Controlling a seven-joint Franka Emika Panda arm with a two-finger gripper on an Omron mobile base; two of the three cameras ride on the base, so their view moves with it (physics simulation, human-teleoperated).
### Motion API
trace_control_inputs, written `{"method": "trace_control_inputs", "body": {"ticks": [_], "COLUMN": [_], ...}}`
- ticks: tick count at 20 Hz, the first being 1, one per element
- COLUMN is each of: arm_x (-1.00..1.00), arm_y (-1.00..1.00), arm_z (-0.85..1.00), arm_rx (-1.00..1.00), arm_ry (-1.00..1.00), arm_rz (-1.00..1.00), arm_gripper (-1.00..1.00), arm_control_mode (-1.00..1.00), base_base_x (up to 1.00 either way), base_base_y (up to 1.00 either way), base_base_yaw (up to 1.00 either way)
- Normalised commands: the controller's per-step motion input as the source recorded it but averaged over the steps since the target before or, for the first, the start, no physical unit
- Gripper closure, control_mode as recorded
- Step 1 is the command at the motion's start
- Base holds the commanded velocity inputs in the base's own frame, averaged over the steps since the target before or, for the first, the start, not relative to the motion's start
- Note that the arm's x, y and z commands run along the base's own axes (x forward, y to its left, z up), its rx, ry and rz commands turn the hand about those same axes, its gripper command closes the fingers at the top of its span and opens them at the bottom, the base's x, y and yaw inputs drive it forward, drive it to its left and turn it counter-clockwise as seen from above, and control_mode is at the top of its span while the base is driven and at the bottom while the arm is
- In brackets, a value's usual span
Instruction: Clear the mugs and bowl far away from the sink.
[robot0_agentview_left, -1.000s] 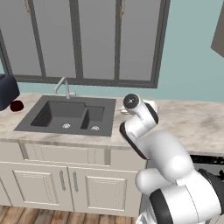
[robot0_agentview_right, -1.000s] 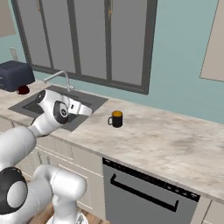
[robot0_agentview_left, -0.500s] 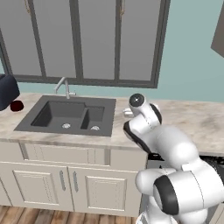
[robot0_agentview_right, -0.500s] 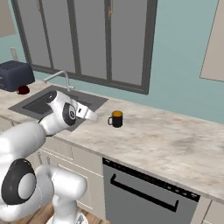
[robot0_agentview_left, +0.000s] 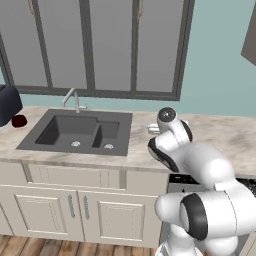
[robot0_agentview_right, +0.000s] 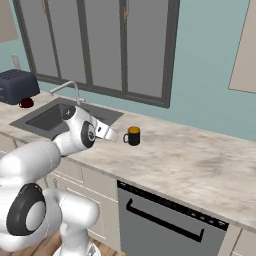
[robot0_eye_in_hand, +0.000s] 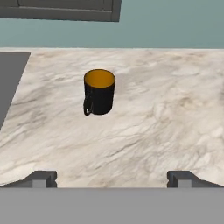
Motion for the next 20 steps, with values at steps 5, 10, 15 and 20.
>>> {"method": "trace_control_inputs", "body": {"ticks": [5,10,15,20], "arm_x": [0.26,0.42,0.38,0.3], "arm_y": [0.0,0.0,-0.11,-0.28], "arm_z": [0.0,-0.02,-0.17,-0.29], "arm_rx": [0.0,0.0,0.0,0.0], "arm_ry": [0.07,0.12,0.12,0.08], "arm_rz": [0.0,0.0,-0.01,-0.05], "arm_gripper": [-1.0,-1.0,-1.0,-1.0], "arm_control_mode": [-1.0,-1.0,-1.0,-1.0], "base_base_x": [0.0,0.0,0.0,0.0], "base_base_y": [0.0,0.0,0.0,0.0], "base_base_yaw": [0.0,0.0,0.0,0.0]}}
